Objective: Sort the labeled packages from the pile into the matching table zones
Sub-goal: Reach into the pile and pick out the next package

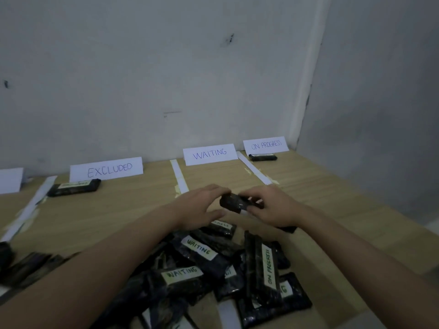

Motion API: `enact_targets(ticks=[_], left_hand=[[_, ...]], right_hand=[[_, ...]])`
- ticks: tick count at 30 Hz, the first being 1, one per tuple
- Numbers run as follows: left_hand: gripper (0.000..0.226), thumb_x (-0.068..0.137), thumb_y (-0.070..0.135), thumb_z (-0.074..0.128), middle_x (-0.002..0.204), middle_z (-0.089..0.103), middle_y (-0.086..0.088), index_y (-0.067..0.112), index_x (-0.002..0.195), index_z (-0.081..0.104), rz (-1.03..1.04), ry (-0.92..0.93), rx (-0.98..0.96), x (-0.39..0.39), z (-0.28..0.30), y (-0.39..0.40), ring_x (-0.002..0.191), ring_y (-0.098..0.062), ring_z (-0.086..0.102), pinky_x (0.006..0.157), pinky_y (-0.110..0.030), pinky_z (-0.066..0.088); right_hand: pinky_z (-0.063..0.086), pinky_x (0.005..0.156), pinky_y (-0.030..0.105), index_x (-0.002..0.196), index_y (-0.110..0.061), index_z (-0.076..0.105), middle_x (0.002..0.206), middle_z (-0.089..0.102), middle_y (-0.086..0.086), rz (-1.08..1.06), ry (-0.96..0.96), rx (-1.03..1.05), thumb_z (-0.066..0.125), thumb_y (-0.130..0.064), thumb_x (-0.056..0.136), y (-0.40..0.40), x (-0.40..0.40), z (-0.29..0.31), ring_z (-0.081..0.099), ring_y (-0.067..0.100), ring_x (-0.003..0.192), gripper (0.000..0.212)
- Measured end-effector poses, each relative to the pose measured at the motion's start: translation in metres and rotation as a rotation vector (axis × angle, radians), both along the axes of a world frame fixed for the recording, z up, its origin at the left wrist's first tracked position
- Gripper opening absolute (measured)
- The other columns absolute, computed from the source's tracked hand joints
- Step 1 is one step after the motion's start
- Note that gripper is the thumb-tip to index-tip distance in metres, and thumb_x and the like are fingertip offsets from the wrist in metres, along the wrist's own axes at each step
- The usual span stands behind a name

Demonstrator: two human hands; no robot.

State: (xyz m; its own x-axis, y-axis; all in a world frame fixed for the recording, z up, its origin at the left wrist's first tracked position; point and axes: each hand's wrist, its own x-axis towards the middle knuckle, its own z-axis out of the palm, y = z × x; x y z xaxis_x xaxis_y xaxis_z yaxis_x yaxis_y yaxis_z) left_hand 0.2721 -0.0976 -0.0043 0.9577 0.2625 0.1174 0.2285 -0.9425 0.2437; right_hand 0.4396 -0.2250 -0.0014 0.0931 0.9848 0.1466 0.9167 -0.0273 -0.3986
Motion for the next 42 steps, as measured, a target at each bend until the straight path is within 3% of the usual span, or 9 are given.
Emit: enact_targets(ticks=[4,8,12,16,25,30,37,40,42], left_hand=[[0.04,0.092,0.025,0.053,0.129,0.051,0.0,0.02,0.13,0.045,0.13,-0.327,-0.423,-0.011,0.011,-0.001,0.111,-0.011,0.052,0.09,-0.018,0.042],[0.025,0.093,0.029,0.05,0.105,0.063,0.0,0.021,0.115,0.057,0.207,-0.416,-0.769,-0.025,0.028,0.001,0.088,-0.012,0.063,0.075,-0.028,0.054],[0.033,0.093,0.036,0.047,0.08,0.064,-0.002,0.011,0.107,0.063,0.338,-0.501,-0.873,-0.038,0.038,0.015,0.069,-0.013,0.06,0.061,-0.023,0.05],[0.036,0.091,0.039,0.05,0.084,0.065,-0.005,0.008,0.103,0.064,0.457,-0.619,-0.961,-0.053,0.043,0.032,0.068,-0.015,0.06,0.059,-0.023,0.046],[0.047,0.079,0.045,0.065,0.095,0.067,-0.006,0.005,0.104,0.062,0.648,-0.897,-1.025,-0.045,0.049,0.038,0.077,-0.018,0.06,0.067,-0.028,0.047],[0.051,0.076,0.044,0.068,0.105,0.069,-0.011,0.004,0.107,0.061,0.579,-0.897,-1.116,-0.036,0.049,0.031,0.098,-0.024,0.066,0.091,-0.037,0.051],[0.032,0.083,0.016,0.065,0.096,0.064,-0.005,0.004,0.112,0.059,0.413,-0.661,-1.105,-0.046,0.034,0.029,0.081,-0.012,0.063,0.06,-0.017,0.053],[0.027,0.083,0.01,0.065,0.095,0.064,-0.005,0.005,0.11,0.061,0.425,-0.597,-1.039,-0.048,0.03,0.038,0.078,-0.012,0.061,0.06,-0.02,0.054],[0.023,0.083,0.011,0.066,0.096,0.065,-0.007,0.007,0.105,0.064,0.456,-0.587,-0.947,-0.048,0.027,0.048,0.081,-0.015,0.06,0.068,-0.025,0.053]], right_hand=[[0.045,0.093,0.022,0.125,-0.019,0.056,0.116,0.063,-0.003,0.008,0.32,0.008,0.052,-0.008,0.09,0.004,-0.015,0.031,0.057,0.004,0.107,0.037],[0.046,0.066,0.008,0.116,-0.021,0.062,0.098,0.068,-0.01,0.015,0.526,0.007,0.047,-0.01,0.094,0.004,-0.027,0.051,0.061,-0.006,0.08,0.029],[0.044,0.065,0.012,0.104,-0.011,0.068,0.083,0.066,-0.005,-0.019,0.574,0.01,0.044,-0.019,0.097,0.009,-0.034,0.057,0.059,0.004,0.073,0.027],[0.042,0.059,0.016,0.077,-0.017,0.069,0.065,0.058,-0.009,-0.09,0.541,0.102,0.048,-0.026,0.095,0.014,-0.03,0.057,0.053,0.003,0.06,0.029],[0.048,0.061,0.026,0.103,-0.014,0.067,0.087,0.072,0.005,0.023,0.669,0.061,0.066,-0.02,0.083,0.028,-0.055,0.049,0.063,0.008,0.071,0.02],[0.055,0.066,0.027,0.106,-0.007,0.064,0.094,0.07,0.011,0.038,0.862,-0.033,0.064,-0.012,0.084,0.036,-0.078,0.034,0.066,0.018,0.078,0.022],[0.057,0.077,0.033,0.097,-0.001,0.062,0.099,0.068,0.016,-0.181,1.41,0.246,0.055,-0.002,0.089,0.055,-0.082,0.015,0.068,0.025,0.091,0.011],[0.058,0.07,0.03,0.101,0.0,0.062,0.093,0.069,0.012,-0.284,1.27,0.244,0.06,-0.011,0.088,0.06,-0.083,0.011,0.069,0.021,0.084,0.018],[0.054,0.059,0.025,0.098,-0.006,0.061,0.086,0.066,0.003,-0.451,0.798,0.328,0.069,-0.026,0.081,0.066,-0.081,0.004,0.065,0.014,0.075,0.028]])
